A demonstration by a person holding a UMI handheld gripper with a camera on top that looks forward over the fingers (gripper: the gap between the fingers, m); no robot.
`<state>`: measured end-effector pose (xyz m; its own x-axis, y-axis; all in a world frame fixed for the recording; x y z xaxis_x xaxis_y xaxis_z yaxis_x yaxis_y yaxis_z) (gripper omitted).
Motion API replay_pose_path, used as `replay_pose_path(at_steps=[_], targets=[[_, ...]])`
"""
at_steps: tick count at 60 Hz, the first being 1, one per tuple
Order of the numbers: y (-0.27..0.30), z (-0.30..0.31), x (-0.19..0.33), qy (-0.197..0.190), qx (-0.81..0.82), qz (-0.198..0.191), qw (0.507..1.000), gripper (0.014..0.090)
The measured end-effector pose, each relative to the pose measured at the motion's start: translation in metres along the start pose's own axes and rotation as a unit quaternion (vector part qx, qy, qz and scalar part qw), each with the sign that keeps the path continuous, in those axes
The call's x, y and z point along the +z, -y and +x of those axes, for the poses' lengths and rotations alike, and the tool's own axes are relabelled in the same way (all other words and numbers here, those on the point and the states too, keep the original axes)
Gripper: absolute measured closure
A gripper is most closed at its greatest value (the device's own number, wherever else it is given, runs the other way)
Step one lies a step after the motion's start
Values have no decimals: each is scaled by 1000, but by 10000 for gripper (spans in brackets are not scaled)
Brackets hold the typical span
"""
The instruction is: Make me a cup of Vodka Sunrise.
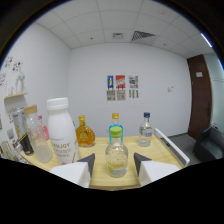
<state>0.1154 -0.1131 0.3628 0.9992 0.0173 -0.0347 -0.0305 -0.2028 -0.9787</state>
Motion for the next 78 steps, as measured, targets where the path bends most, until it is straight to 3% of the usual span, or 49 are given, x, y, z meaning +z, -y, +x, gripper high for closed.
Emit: replay_pose_path(at_steps=[11, 26, 41, 62, 68, 78], targets=[[-4, 4, 6, -3, 1, -6, 1000, 678], [2, 10, -7, -3, 13, -5, 1000, 698], [-2, 3, -76, 15, 6, 39, 999, 699], [-199, 4, -85, -4, 38, -71, 997, 699], [-222, 9, -78, -17, 11, -92, 996, 699], [-216, 17, -68, -32, -164, -91, 982, 699]])
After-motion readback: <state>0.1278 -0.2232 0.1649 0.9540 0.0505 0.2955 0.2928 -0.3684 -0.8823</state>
